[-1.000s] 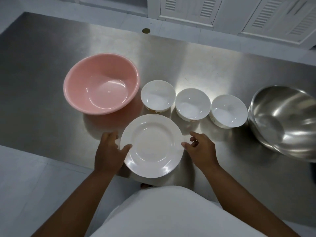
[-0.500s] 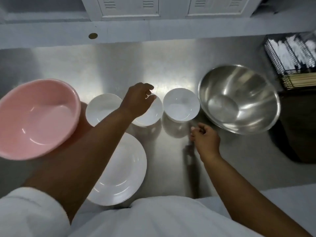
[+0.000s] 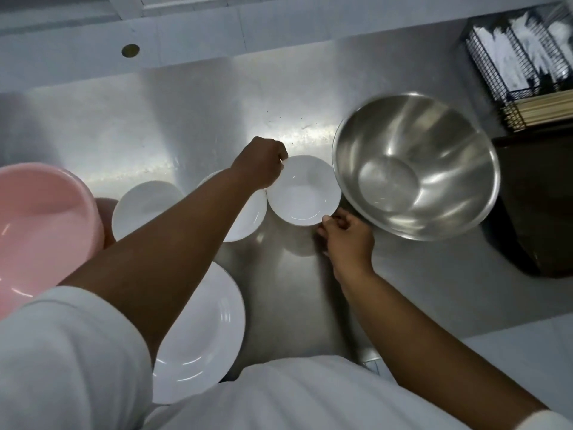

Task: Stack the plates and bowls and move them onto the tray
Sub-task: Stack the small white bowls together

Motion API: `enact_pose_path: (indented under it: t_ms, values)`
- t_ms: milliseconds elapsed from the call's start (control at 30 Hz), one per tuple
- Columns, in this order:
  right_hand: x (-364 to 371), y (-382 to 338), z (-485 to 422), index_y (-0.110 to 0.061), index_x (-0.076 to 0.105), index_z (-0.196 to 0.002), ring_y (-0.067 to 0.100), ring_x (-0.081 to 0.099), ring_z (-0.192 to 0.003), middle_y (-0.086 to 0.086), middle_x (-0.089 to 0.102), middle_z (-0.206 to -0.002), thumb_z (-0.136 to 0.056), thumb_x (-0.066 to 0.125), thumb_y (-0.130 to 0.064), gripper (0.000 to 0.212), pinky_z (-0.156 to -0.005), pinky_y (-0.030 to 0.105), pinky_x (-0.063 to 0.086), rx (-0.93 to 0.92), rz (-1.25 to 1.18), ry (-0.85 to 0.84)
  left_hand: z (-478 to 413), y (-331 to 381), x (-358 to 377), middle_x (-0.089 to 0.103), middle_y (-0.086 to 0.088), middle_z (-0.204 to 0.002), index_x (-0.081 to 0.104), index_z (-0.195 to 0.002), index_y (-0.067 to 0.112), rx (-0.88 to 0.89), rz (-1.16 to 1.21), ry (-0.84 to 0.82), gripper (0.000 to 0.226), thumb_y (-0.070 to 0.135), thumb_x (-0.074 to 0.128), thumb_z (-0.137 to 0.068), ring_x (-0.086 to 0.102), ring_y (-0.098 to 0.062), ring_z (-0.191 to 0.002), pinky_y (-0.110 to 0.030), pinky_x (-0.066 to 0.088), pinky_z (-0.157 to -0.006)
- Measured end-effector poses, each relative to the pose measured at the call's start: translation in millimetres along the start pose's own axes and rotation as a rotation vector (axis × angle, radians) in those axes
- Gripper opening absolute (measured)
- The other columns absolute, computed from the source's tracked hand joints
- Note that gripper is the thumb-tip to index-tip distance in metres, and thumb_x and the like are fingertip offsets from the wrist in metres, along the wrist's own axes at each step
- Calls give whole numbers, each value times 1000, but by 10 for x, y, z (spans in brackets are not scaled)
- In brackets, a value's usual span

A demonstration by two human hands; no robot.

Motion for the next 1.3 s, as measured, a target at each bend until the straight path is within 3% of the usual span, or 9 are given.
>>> enact_pose_path:
  t_ms: [267, 400, 600, 700, 867, 1000, 1100, 1300]
  values:
    - [-168, 149, 237, -34, 68, -85, 9, 75, -77, -4, 75, -88, -86, 68, -11, 23, -89, 41, 58, 15, -85, 2, 326, 164, -78, 73, -7, -101, 74, -99, 13, 49, 20, 49, 31, 3, 50, -85, 67, -25, -91, -27, 46, -73]
    - [-337, 217, 420, -32, 70, -92, 11, 75, -83, -2, 76, -95, -86, 69, -10, 23, -89, 40, 58, -17, -62, -1, 603, 237, -63, 73, -7, -102, 74, -103, 14, 52, 64, 56, 31, 4, 51, -85, 67, -26, -92, -31, 52, -79]
    - [-561, 232, 684, -40, 72, -90, 15, 74, -89, -5, 77, -97, -84, 69, -14, 27, -90, 45, 57, -100, 61, -25, 1148, 235, -93, 75, -4, -98, 74, -104, 14, 36, 172, 136, 28, 7, 54, -86, 68, -20, -88, -24, 46, -76]
    - [-560, 86, 752, -33, 73, -99, 12, 75, -83, -5, 77, -93, -85, 68, -8, 30, -87, 42, 59, -166, 90, -43, 1391, 146, -195, 76, -5, -94, 74, -103, 11, 8, 223, 223, 23, 9, 58, -86, 67, -20, -88, -21, 40, -78]
    - [-249, -325, 709, -12, 71, -113, 3, 73, -73, -2, 74, -87, -87, 65, -1, 30, -82, 31, 60, -265, 129, -123, 1636, -132, -477, 76, -7, -98, 73, -104, 10, -115, 268, 360, 23, 10, 61, -85, 68, -22, -92, -21, 44, -85]
    - [167, -620, 551, -10, 71, -112, 7, 73, -69, -4, 73, -82, -85, 68, -3, 28, -77, 26, 60, -354, 260, -184, 1682, -469, -640, 75, -7, -100, 73, -104, 10, -265, 301, 437, 23, 13, 63, -84, 69, -22, -94, -21, 46, -85]
    - [479, -785, 396, -12, 73, -108, 15, 75, -71, -7, 73, -76, -84, 69, -8, 26, -85, 35, 59, -403, 362, -211, 1679, -709, -656, 76, -7, -97, 74, -101, 11, -364, 338, 446, 21, 17, 65, -84, 70, -24, -88, -30, 53, -89]
    - [865, -838, 192, -11, 75, -104, 19, 74, -74, 3, 76, -86, -84, 64, -7, 23, -88, 29, 56, -473, 539, -238, 1619, -1007, -448, 74, -10, -97, 74, -102, 8, -497, 372, 393, 20, 17, 68, -85, 68, -26, -88, -31, 51, -90]
Point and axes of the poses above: each hand's wrist, its own z-axis away from the middle knuckle, its own x-axis out of the palm, y = z × x, the point moved 4 cm from there along -z, towards the middle knuckle
